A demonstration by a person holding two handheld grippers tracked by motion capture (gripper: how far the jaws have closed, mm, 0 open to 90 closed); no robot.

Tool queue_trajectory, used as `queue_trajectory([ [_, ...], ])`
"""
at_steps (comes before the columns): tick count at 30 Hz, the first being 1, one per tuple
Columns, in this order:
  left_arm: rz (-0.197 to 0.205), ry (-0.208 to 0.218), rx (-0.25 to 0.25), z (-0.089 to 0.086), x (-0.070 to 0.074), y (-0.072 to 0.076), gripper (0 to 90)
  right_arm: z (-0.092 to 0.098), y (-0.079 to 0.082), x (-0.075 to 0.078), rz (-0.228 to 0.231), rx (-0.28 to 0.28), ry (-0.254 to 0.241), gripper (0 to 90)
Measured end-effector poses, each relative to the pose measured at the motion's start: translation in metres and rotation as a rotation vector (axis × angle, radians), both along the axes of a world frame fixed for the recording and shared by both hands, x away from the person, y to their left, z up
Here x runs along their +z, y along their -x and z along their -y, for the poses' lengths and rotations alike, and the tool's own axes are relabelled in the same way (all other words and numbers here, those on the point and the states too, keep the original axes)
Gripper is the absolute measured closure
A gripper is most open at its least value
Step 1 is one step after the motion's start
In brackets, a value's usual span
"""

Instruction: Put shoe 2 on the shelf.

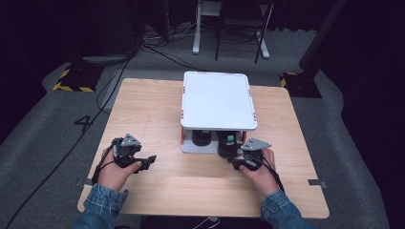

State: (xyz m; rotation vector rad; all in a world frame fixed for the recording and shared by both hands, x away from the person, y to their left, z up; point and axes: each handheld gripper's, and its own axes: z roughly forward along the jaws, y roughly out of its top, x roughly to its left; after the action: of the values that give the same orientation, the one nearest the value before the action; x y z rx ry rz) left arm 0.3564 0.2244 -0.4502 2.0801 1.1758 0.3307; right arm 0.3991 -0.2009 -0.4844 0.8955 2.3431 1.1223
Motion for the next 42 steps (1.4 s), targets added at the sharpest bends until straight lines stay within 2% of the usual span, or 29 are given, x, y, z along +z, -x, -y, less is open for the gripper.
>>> queue_trajectory([
  [2,0.003,-0.002,0.000,0.000,0.000,0.001,26.6,-0.002,-0.008,0.000,0.005,0.011,0.001,32.1],
  [6,0.000,-0.002,0.006,-0.003,-0.001,0.003,26.6,-0.010,-0.020,-0.002,0.026,-0.012,-0.018,32.1],
  [9,0.001,0.003,0.025,-0.007,-0.002,0.006,26.6,-0.019,-0.025,-0.006,0.065,-0.036,-0.019,32.1],
  [14,-0.006,0.000,0.031,-0.012,-0.003,0.009,26.6,-0.025,-0.028,-0.006,0.061,-0.076,-0.020,32.9],
  [16,-0.004,0.002,0.037,-0.013,-0.003,0.010,26.6,-0.027,-0.028,-0.006,0.079,-0.106,-0.013,35.2],
  [17,-0.003,-0.003,0.037,-0.014,-0.003,0.011,26.6,-0.029,-0.030,-0.006,0.103,-0.099,0.003,35.2],
  [20,-0.008,0.002,0.041,-0.014,-0.002,0.012,26.6,-0.033,-0.029,-0.006,0.099,-0.114,0.023,35.2],
  [23,0.001,0.009,0.040,-0.014,-0.001,0.012,26.6,-0.033,-0.025,-0.004,0.093,-0.129,0.019,38.1],
  [25,0.000,0.011,0.038,-0.014,-0.001,0.012,26.6,-0.031,-0.019,0.000,0.065,-0.097,0.004,35.0],
  [28,0.012,0.015,0.034,-0.014,0.002,0.013,26.8,-0.028,-0.006,0.011,0.066,-0.071,0.020,31.2],
  [29,0.017,0.022,0.028,-0.014,0.003,0.014,26.8,-0.025,0.000,0.019,0.061,-0.052,0.005,31.0],
  [31,0.022,0.045,0.025,-0.014,0.007,0.017,26.9,-0.021,0.009,0.029,0.055,-0.045,-0.040,31.0],
  [33,0.038,0.069,0.023,-0.014,0.011,0.021,27.0,-0.014,0.016,0.042,0.034,-0.044,-0.113,31.0],
  [35,0.048,0.082,0.018,-0.015,0.016,0.024,27.0,-0.006,0.022,0.054,0.038,-0.049,-0.150,30.9],
  [37,0.057,0.082,0.015,-0.015,0.018,0.026,27.0,0.003,0.027,0.067,0.045,-0.044,-0.154,30.6],
  [39,0.065,0.081,0.015,-0.016,0.019,0.027,26.9,0.013,0.031,0.079,0.067,-0.071,-0.166,30.3],
  [42,0.098,0.066,0.069,-0.022,0.022,0.028,24.0,0.030,0.034,0.091,0.079,-0.082,-0.169,28.7],
])
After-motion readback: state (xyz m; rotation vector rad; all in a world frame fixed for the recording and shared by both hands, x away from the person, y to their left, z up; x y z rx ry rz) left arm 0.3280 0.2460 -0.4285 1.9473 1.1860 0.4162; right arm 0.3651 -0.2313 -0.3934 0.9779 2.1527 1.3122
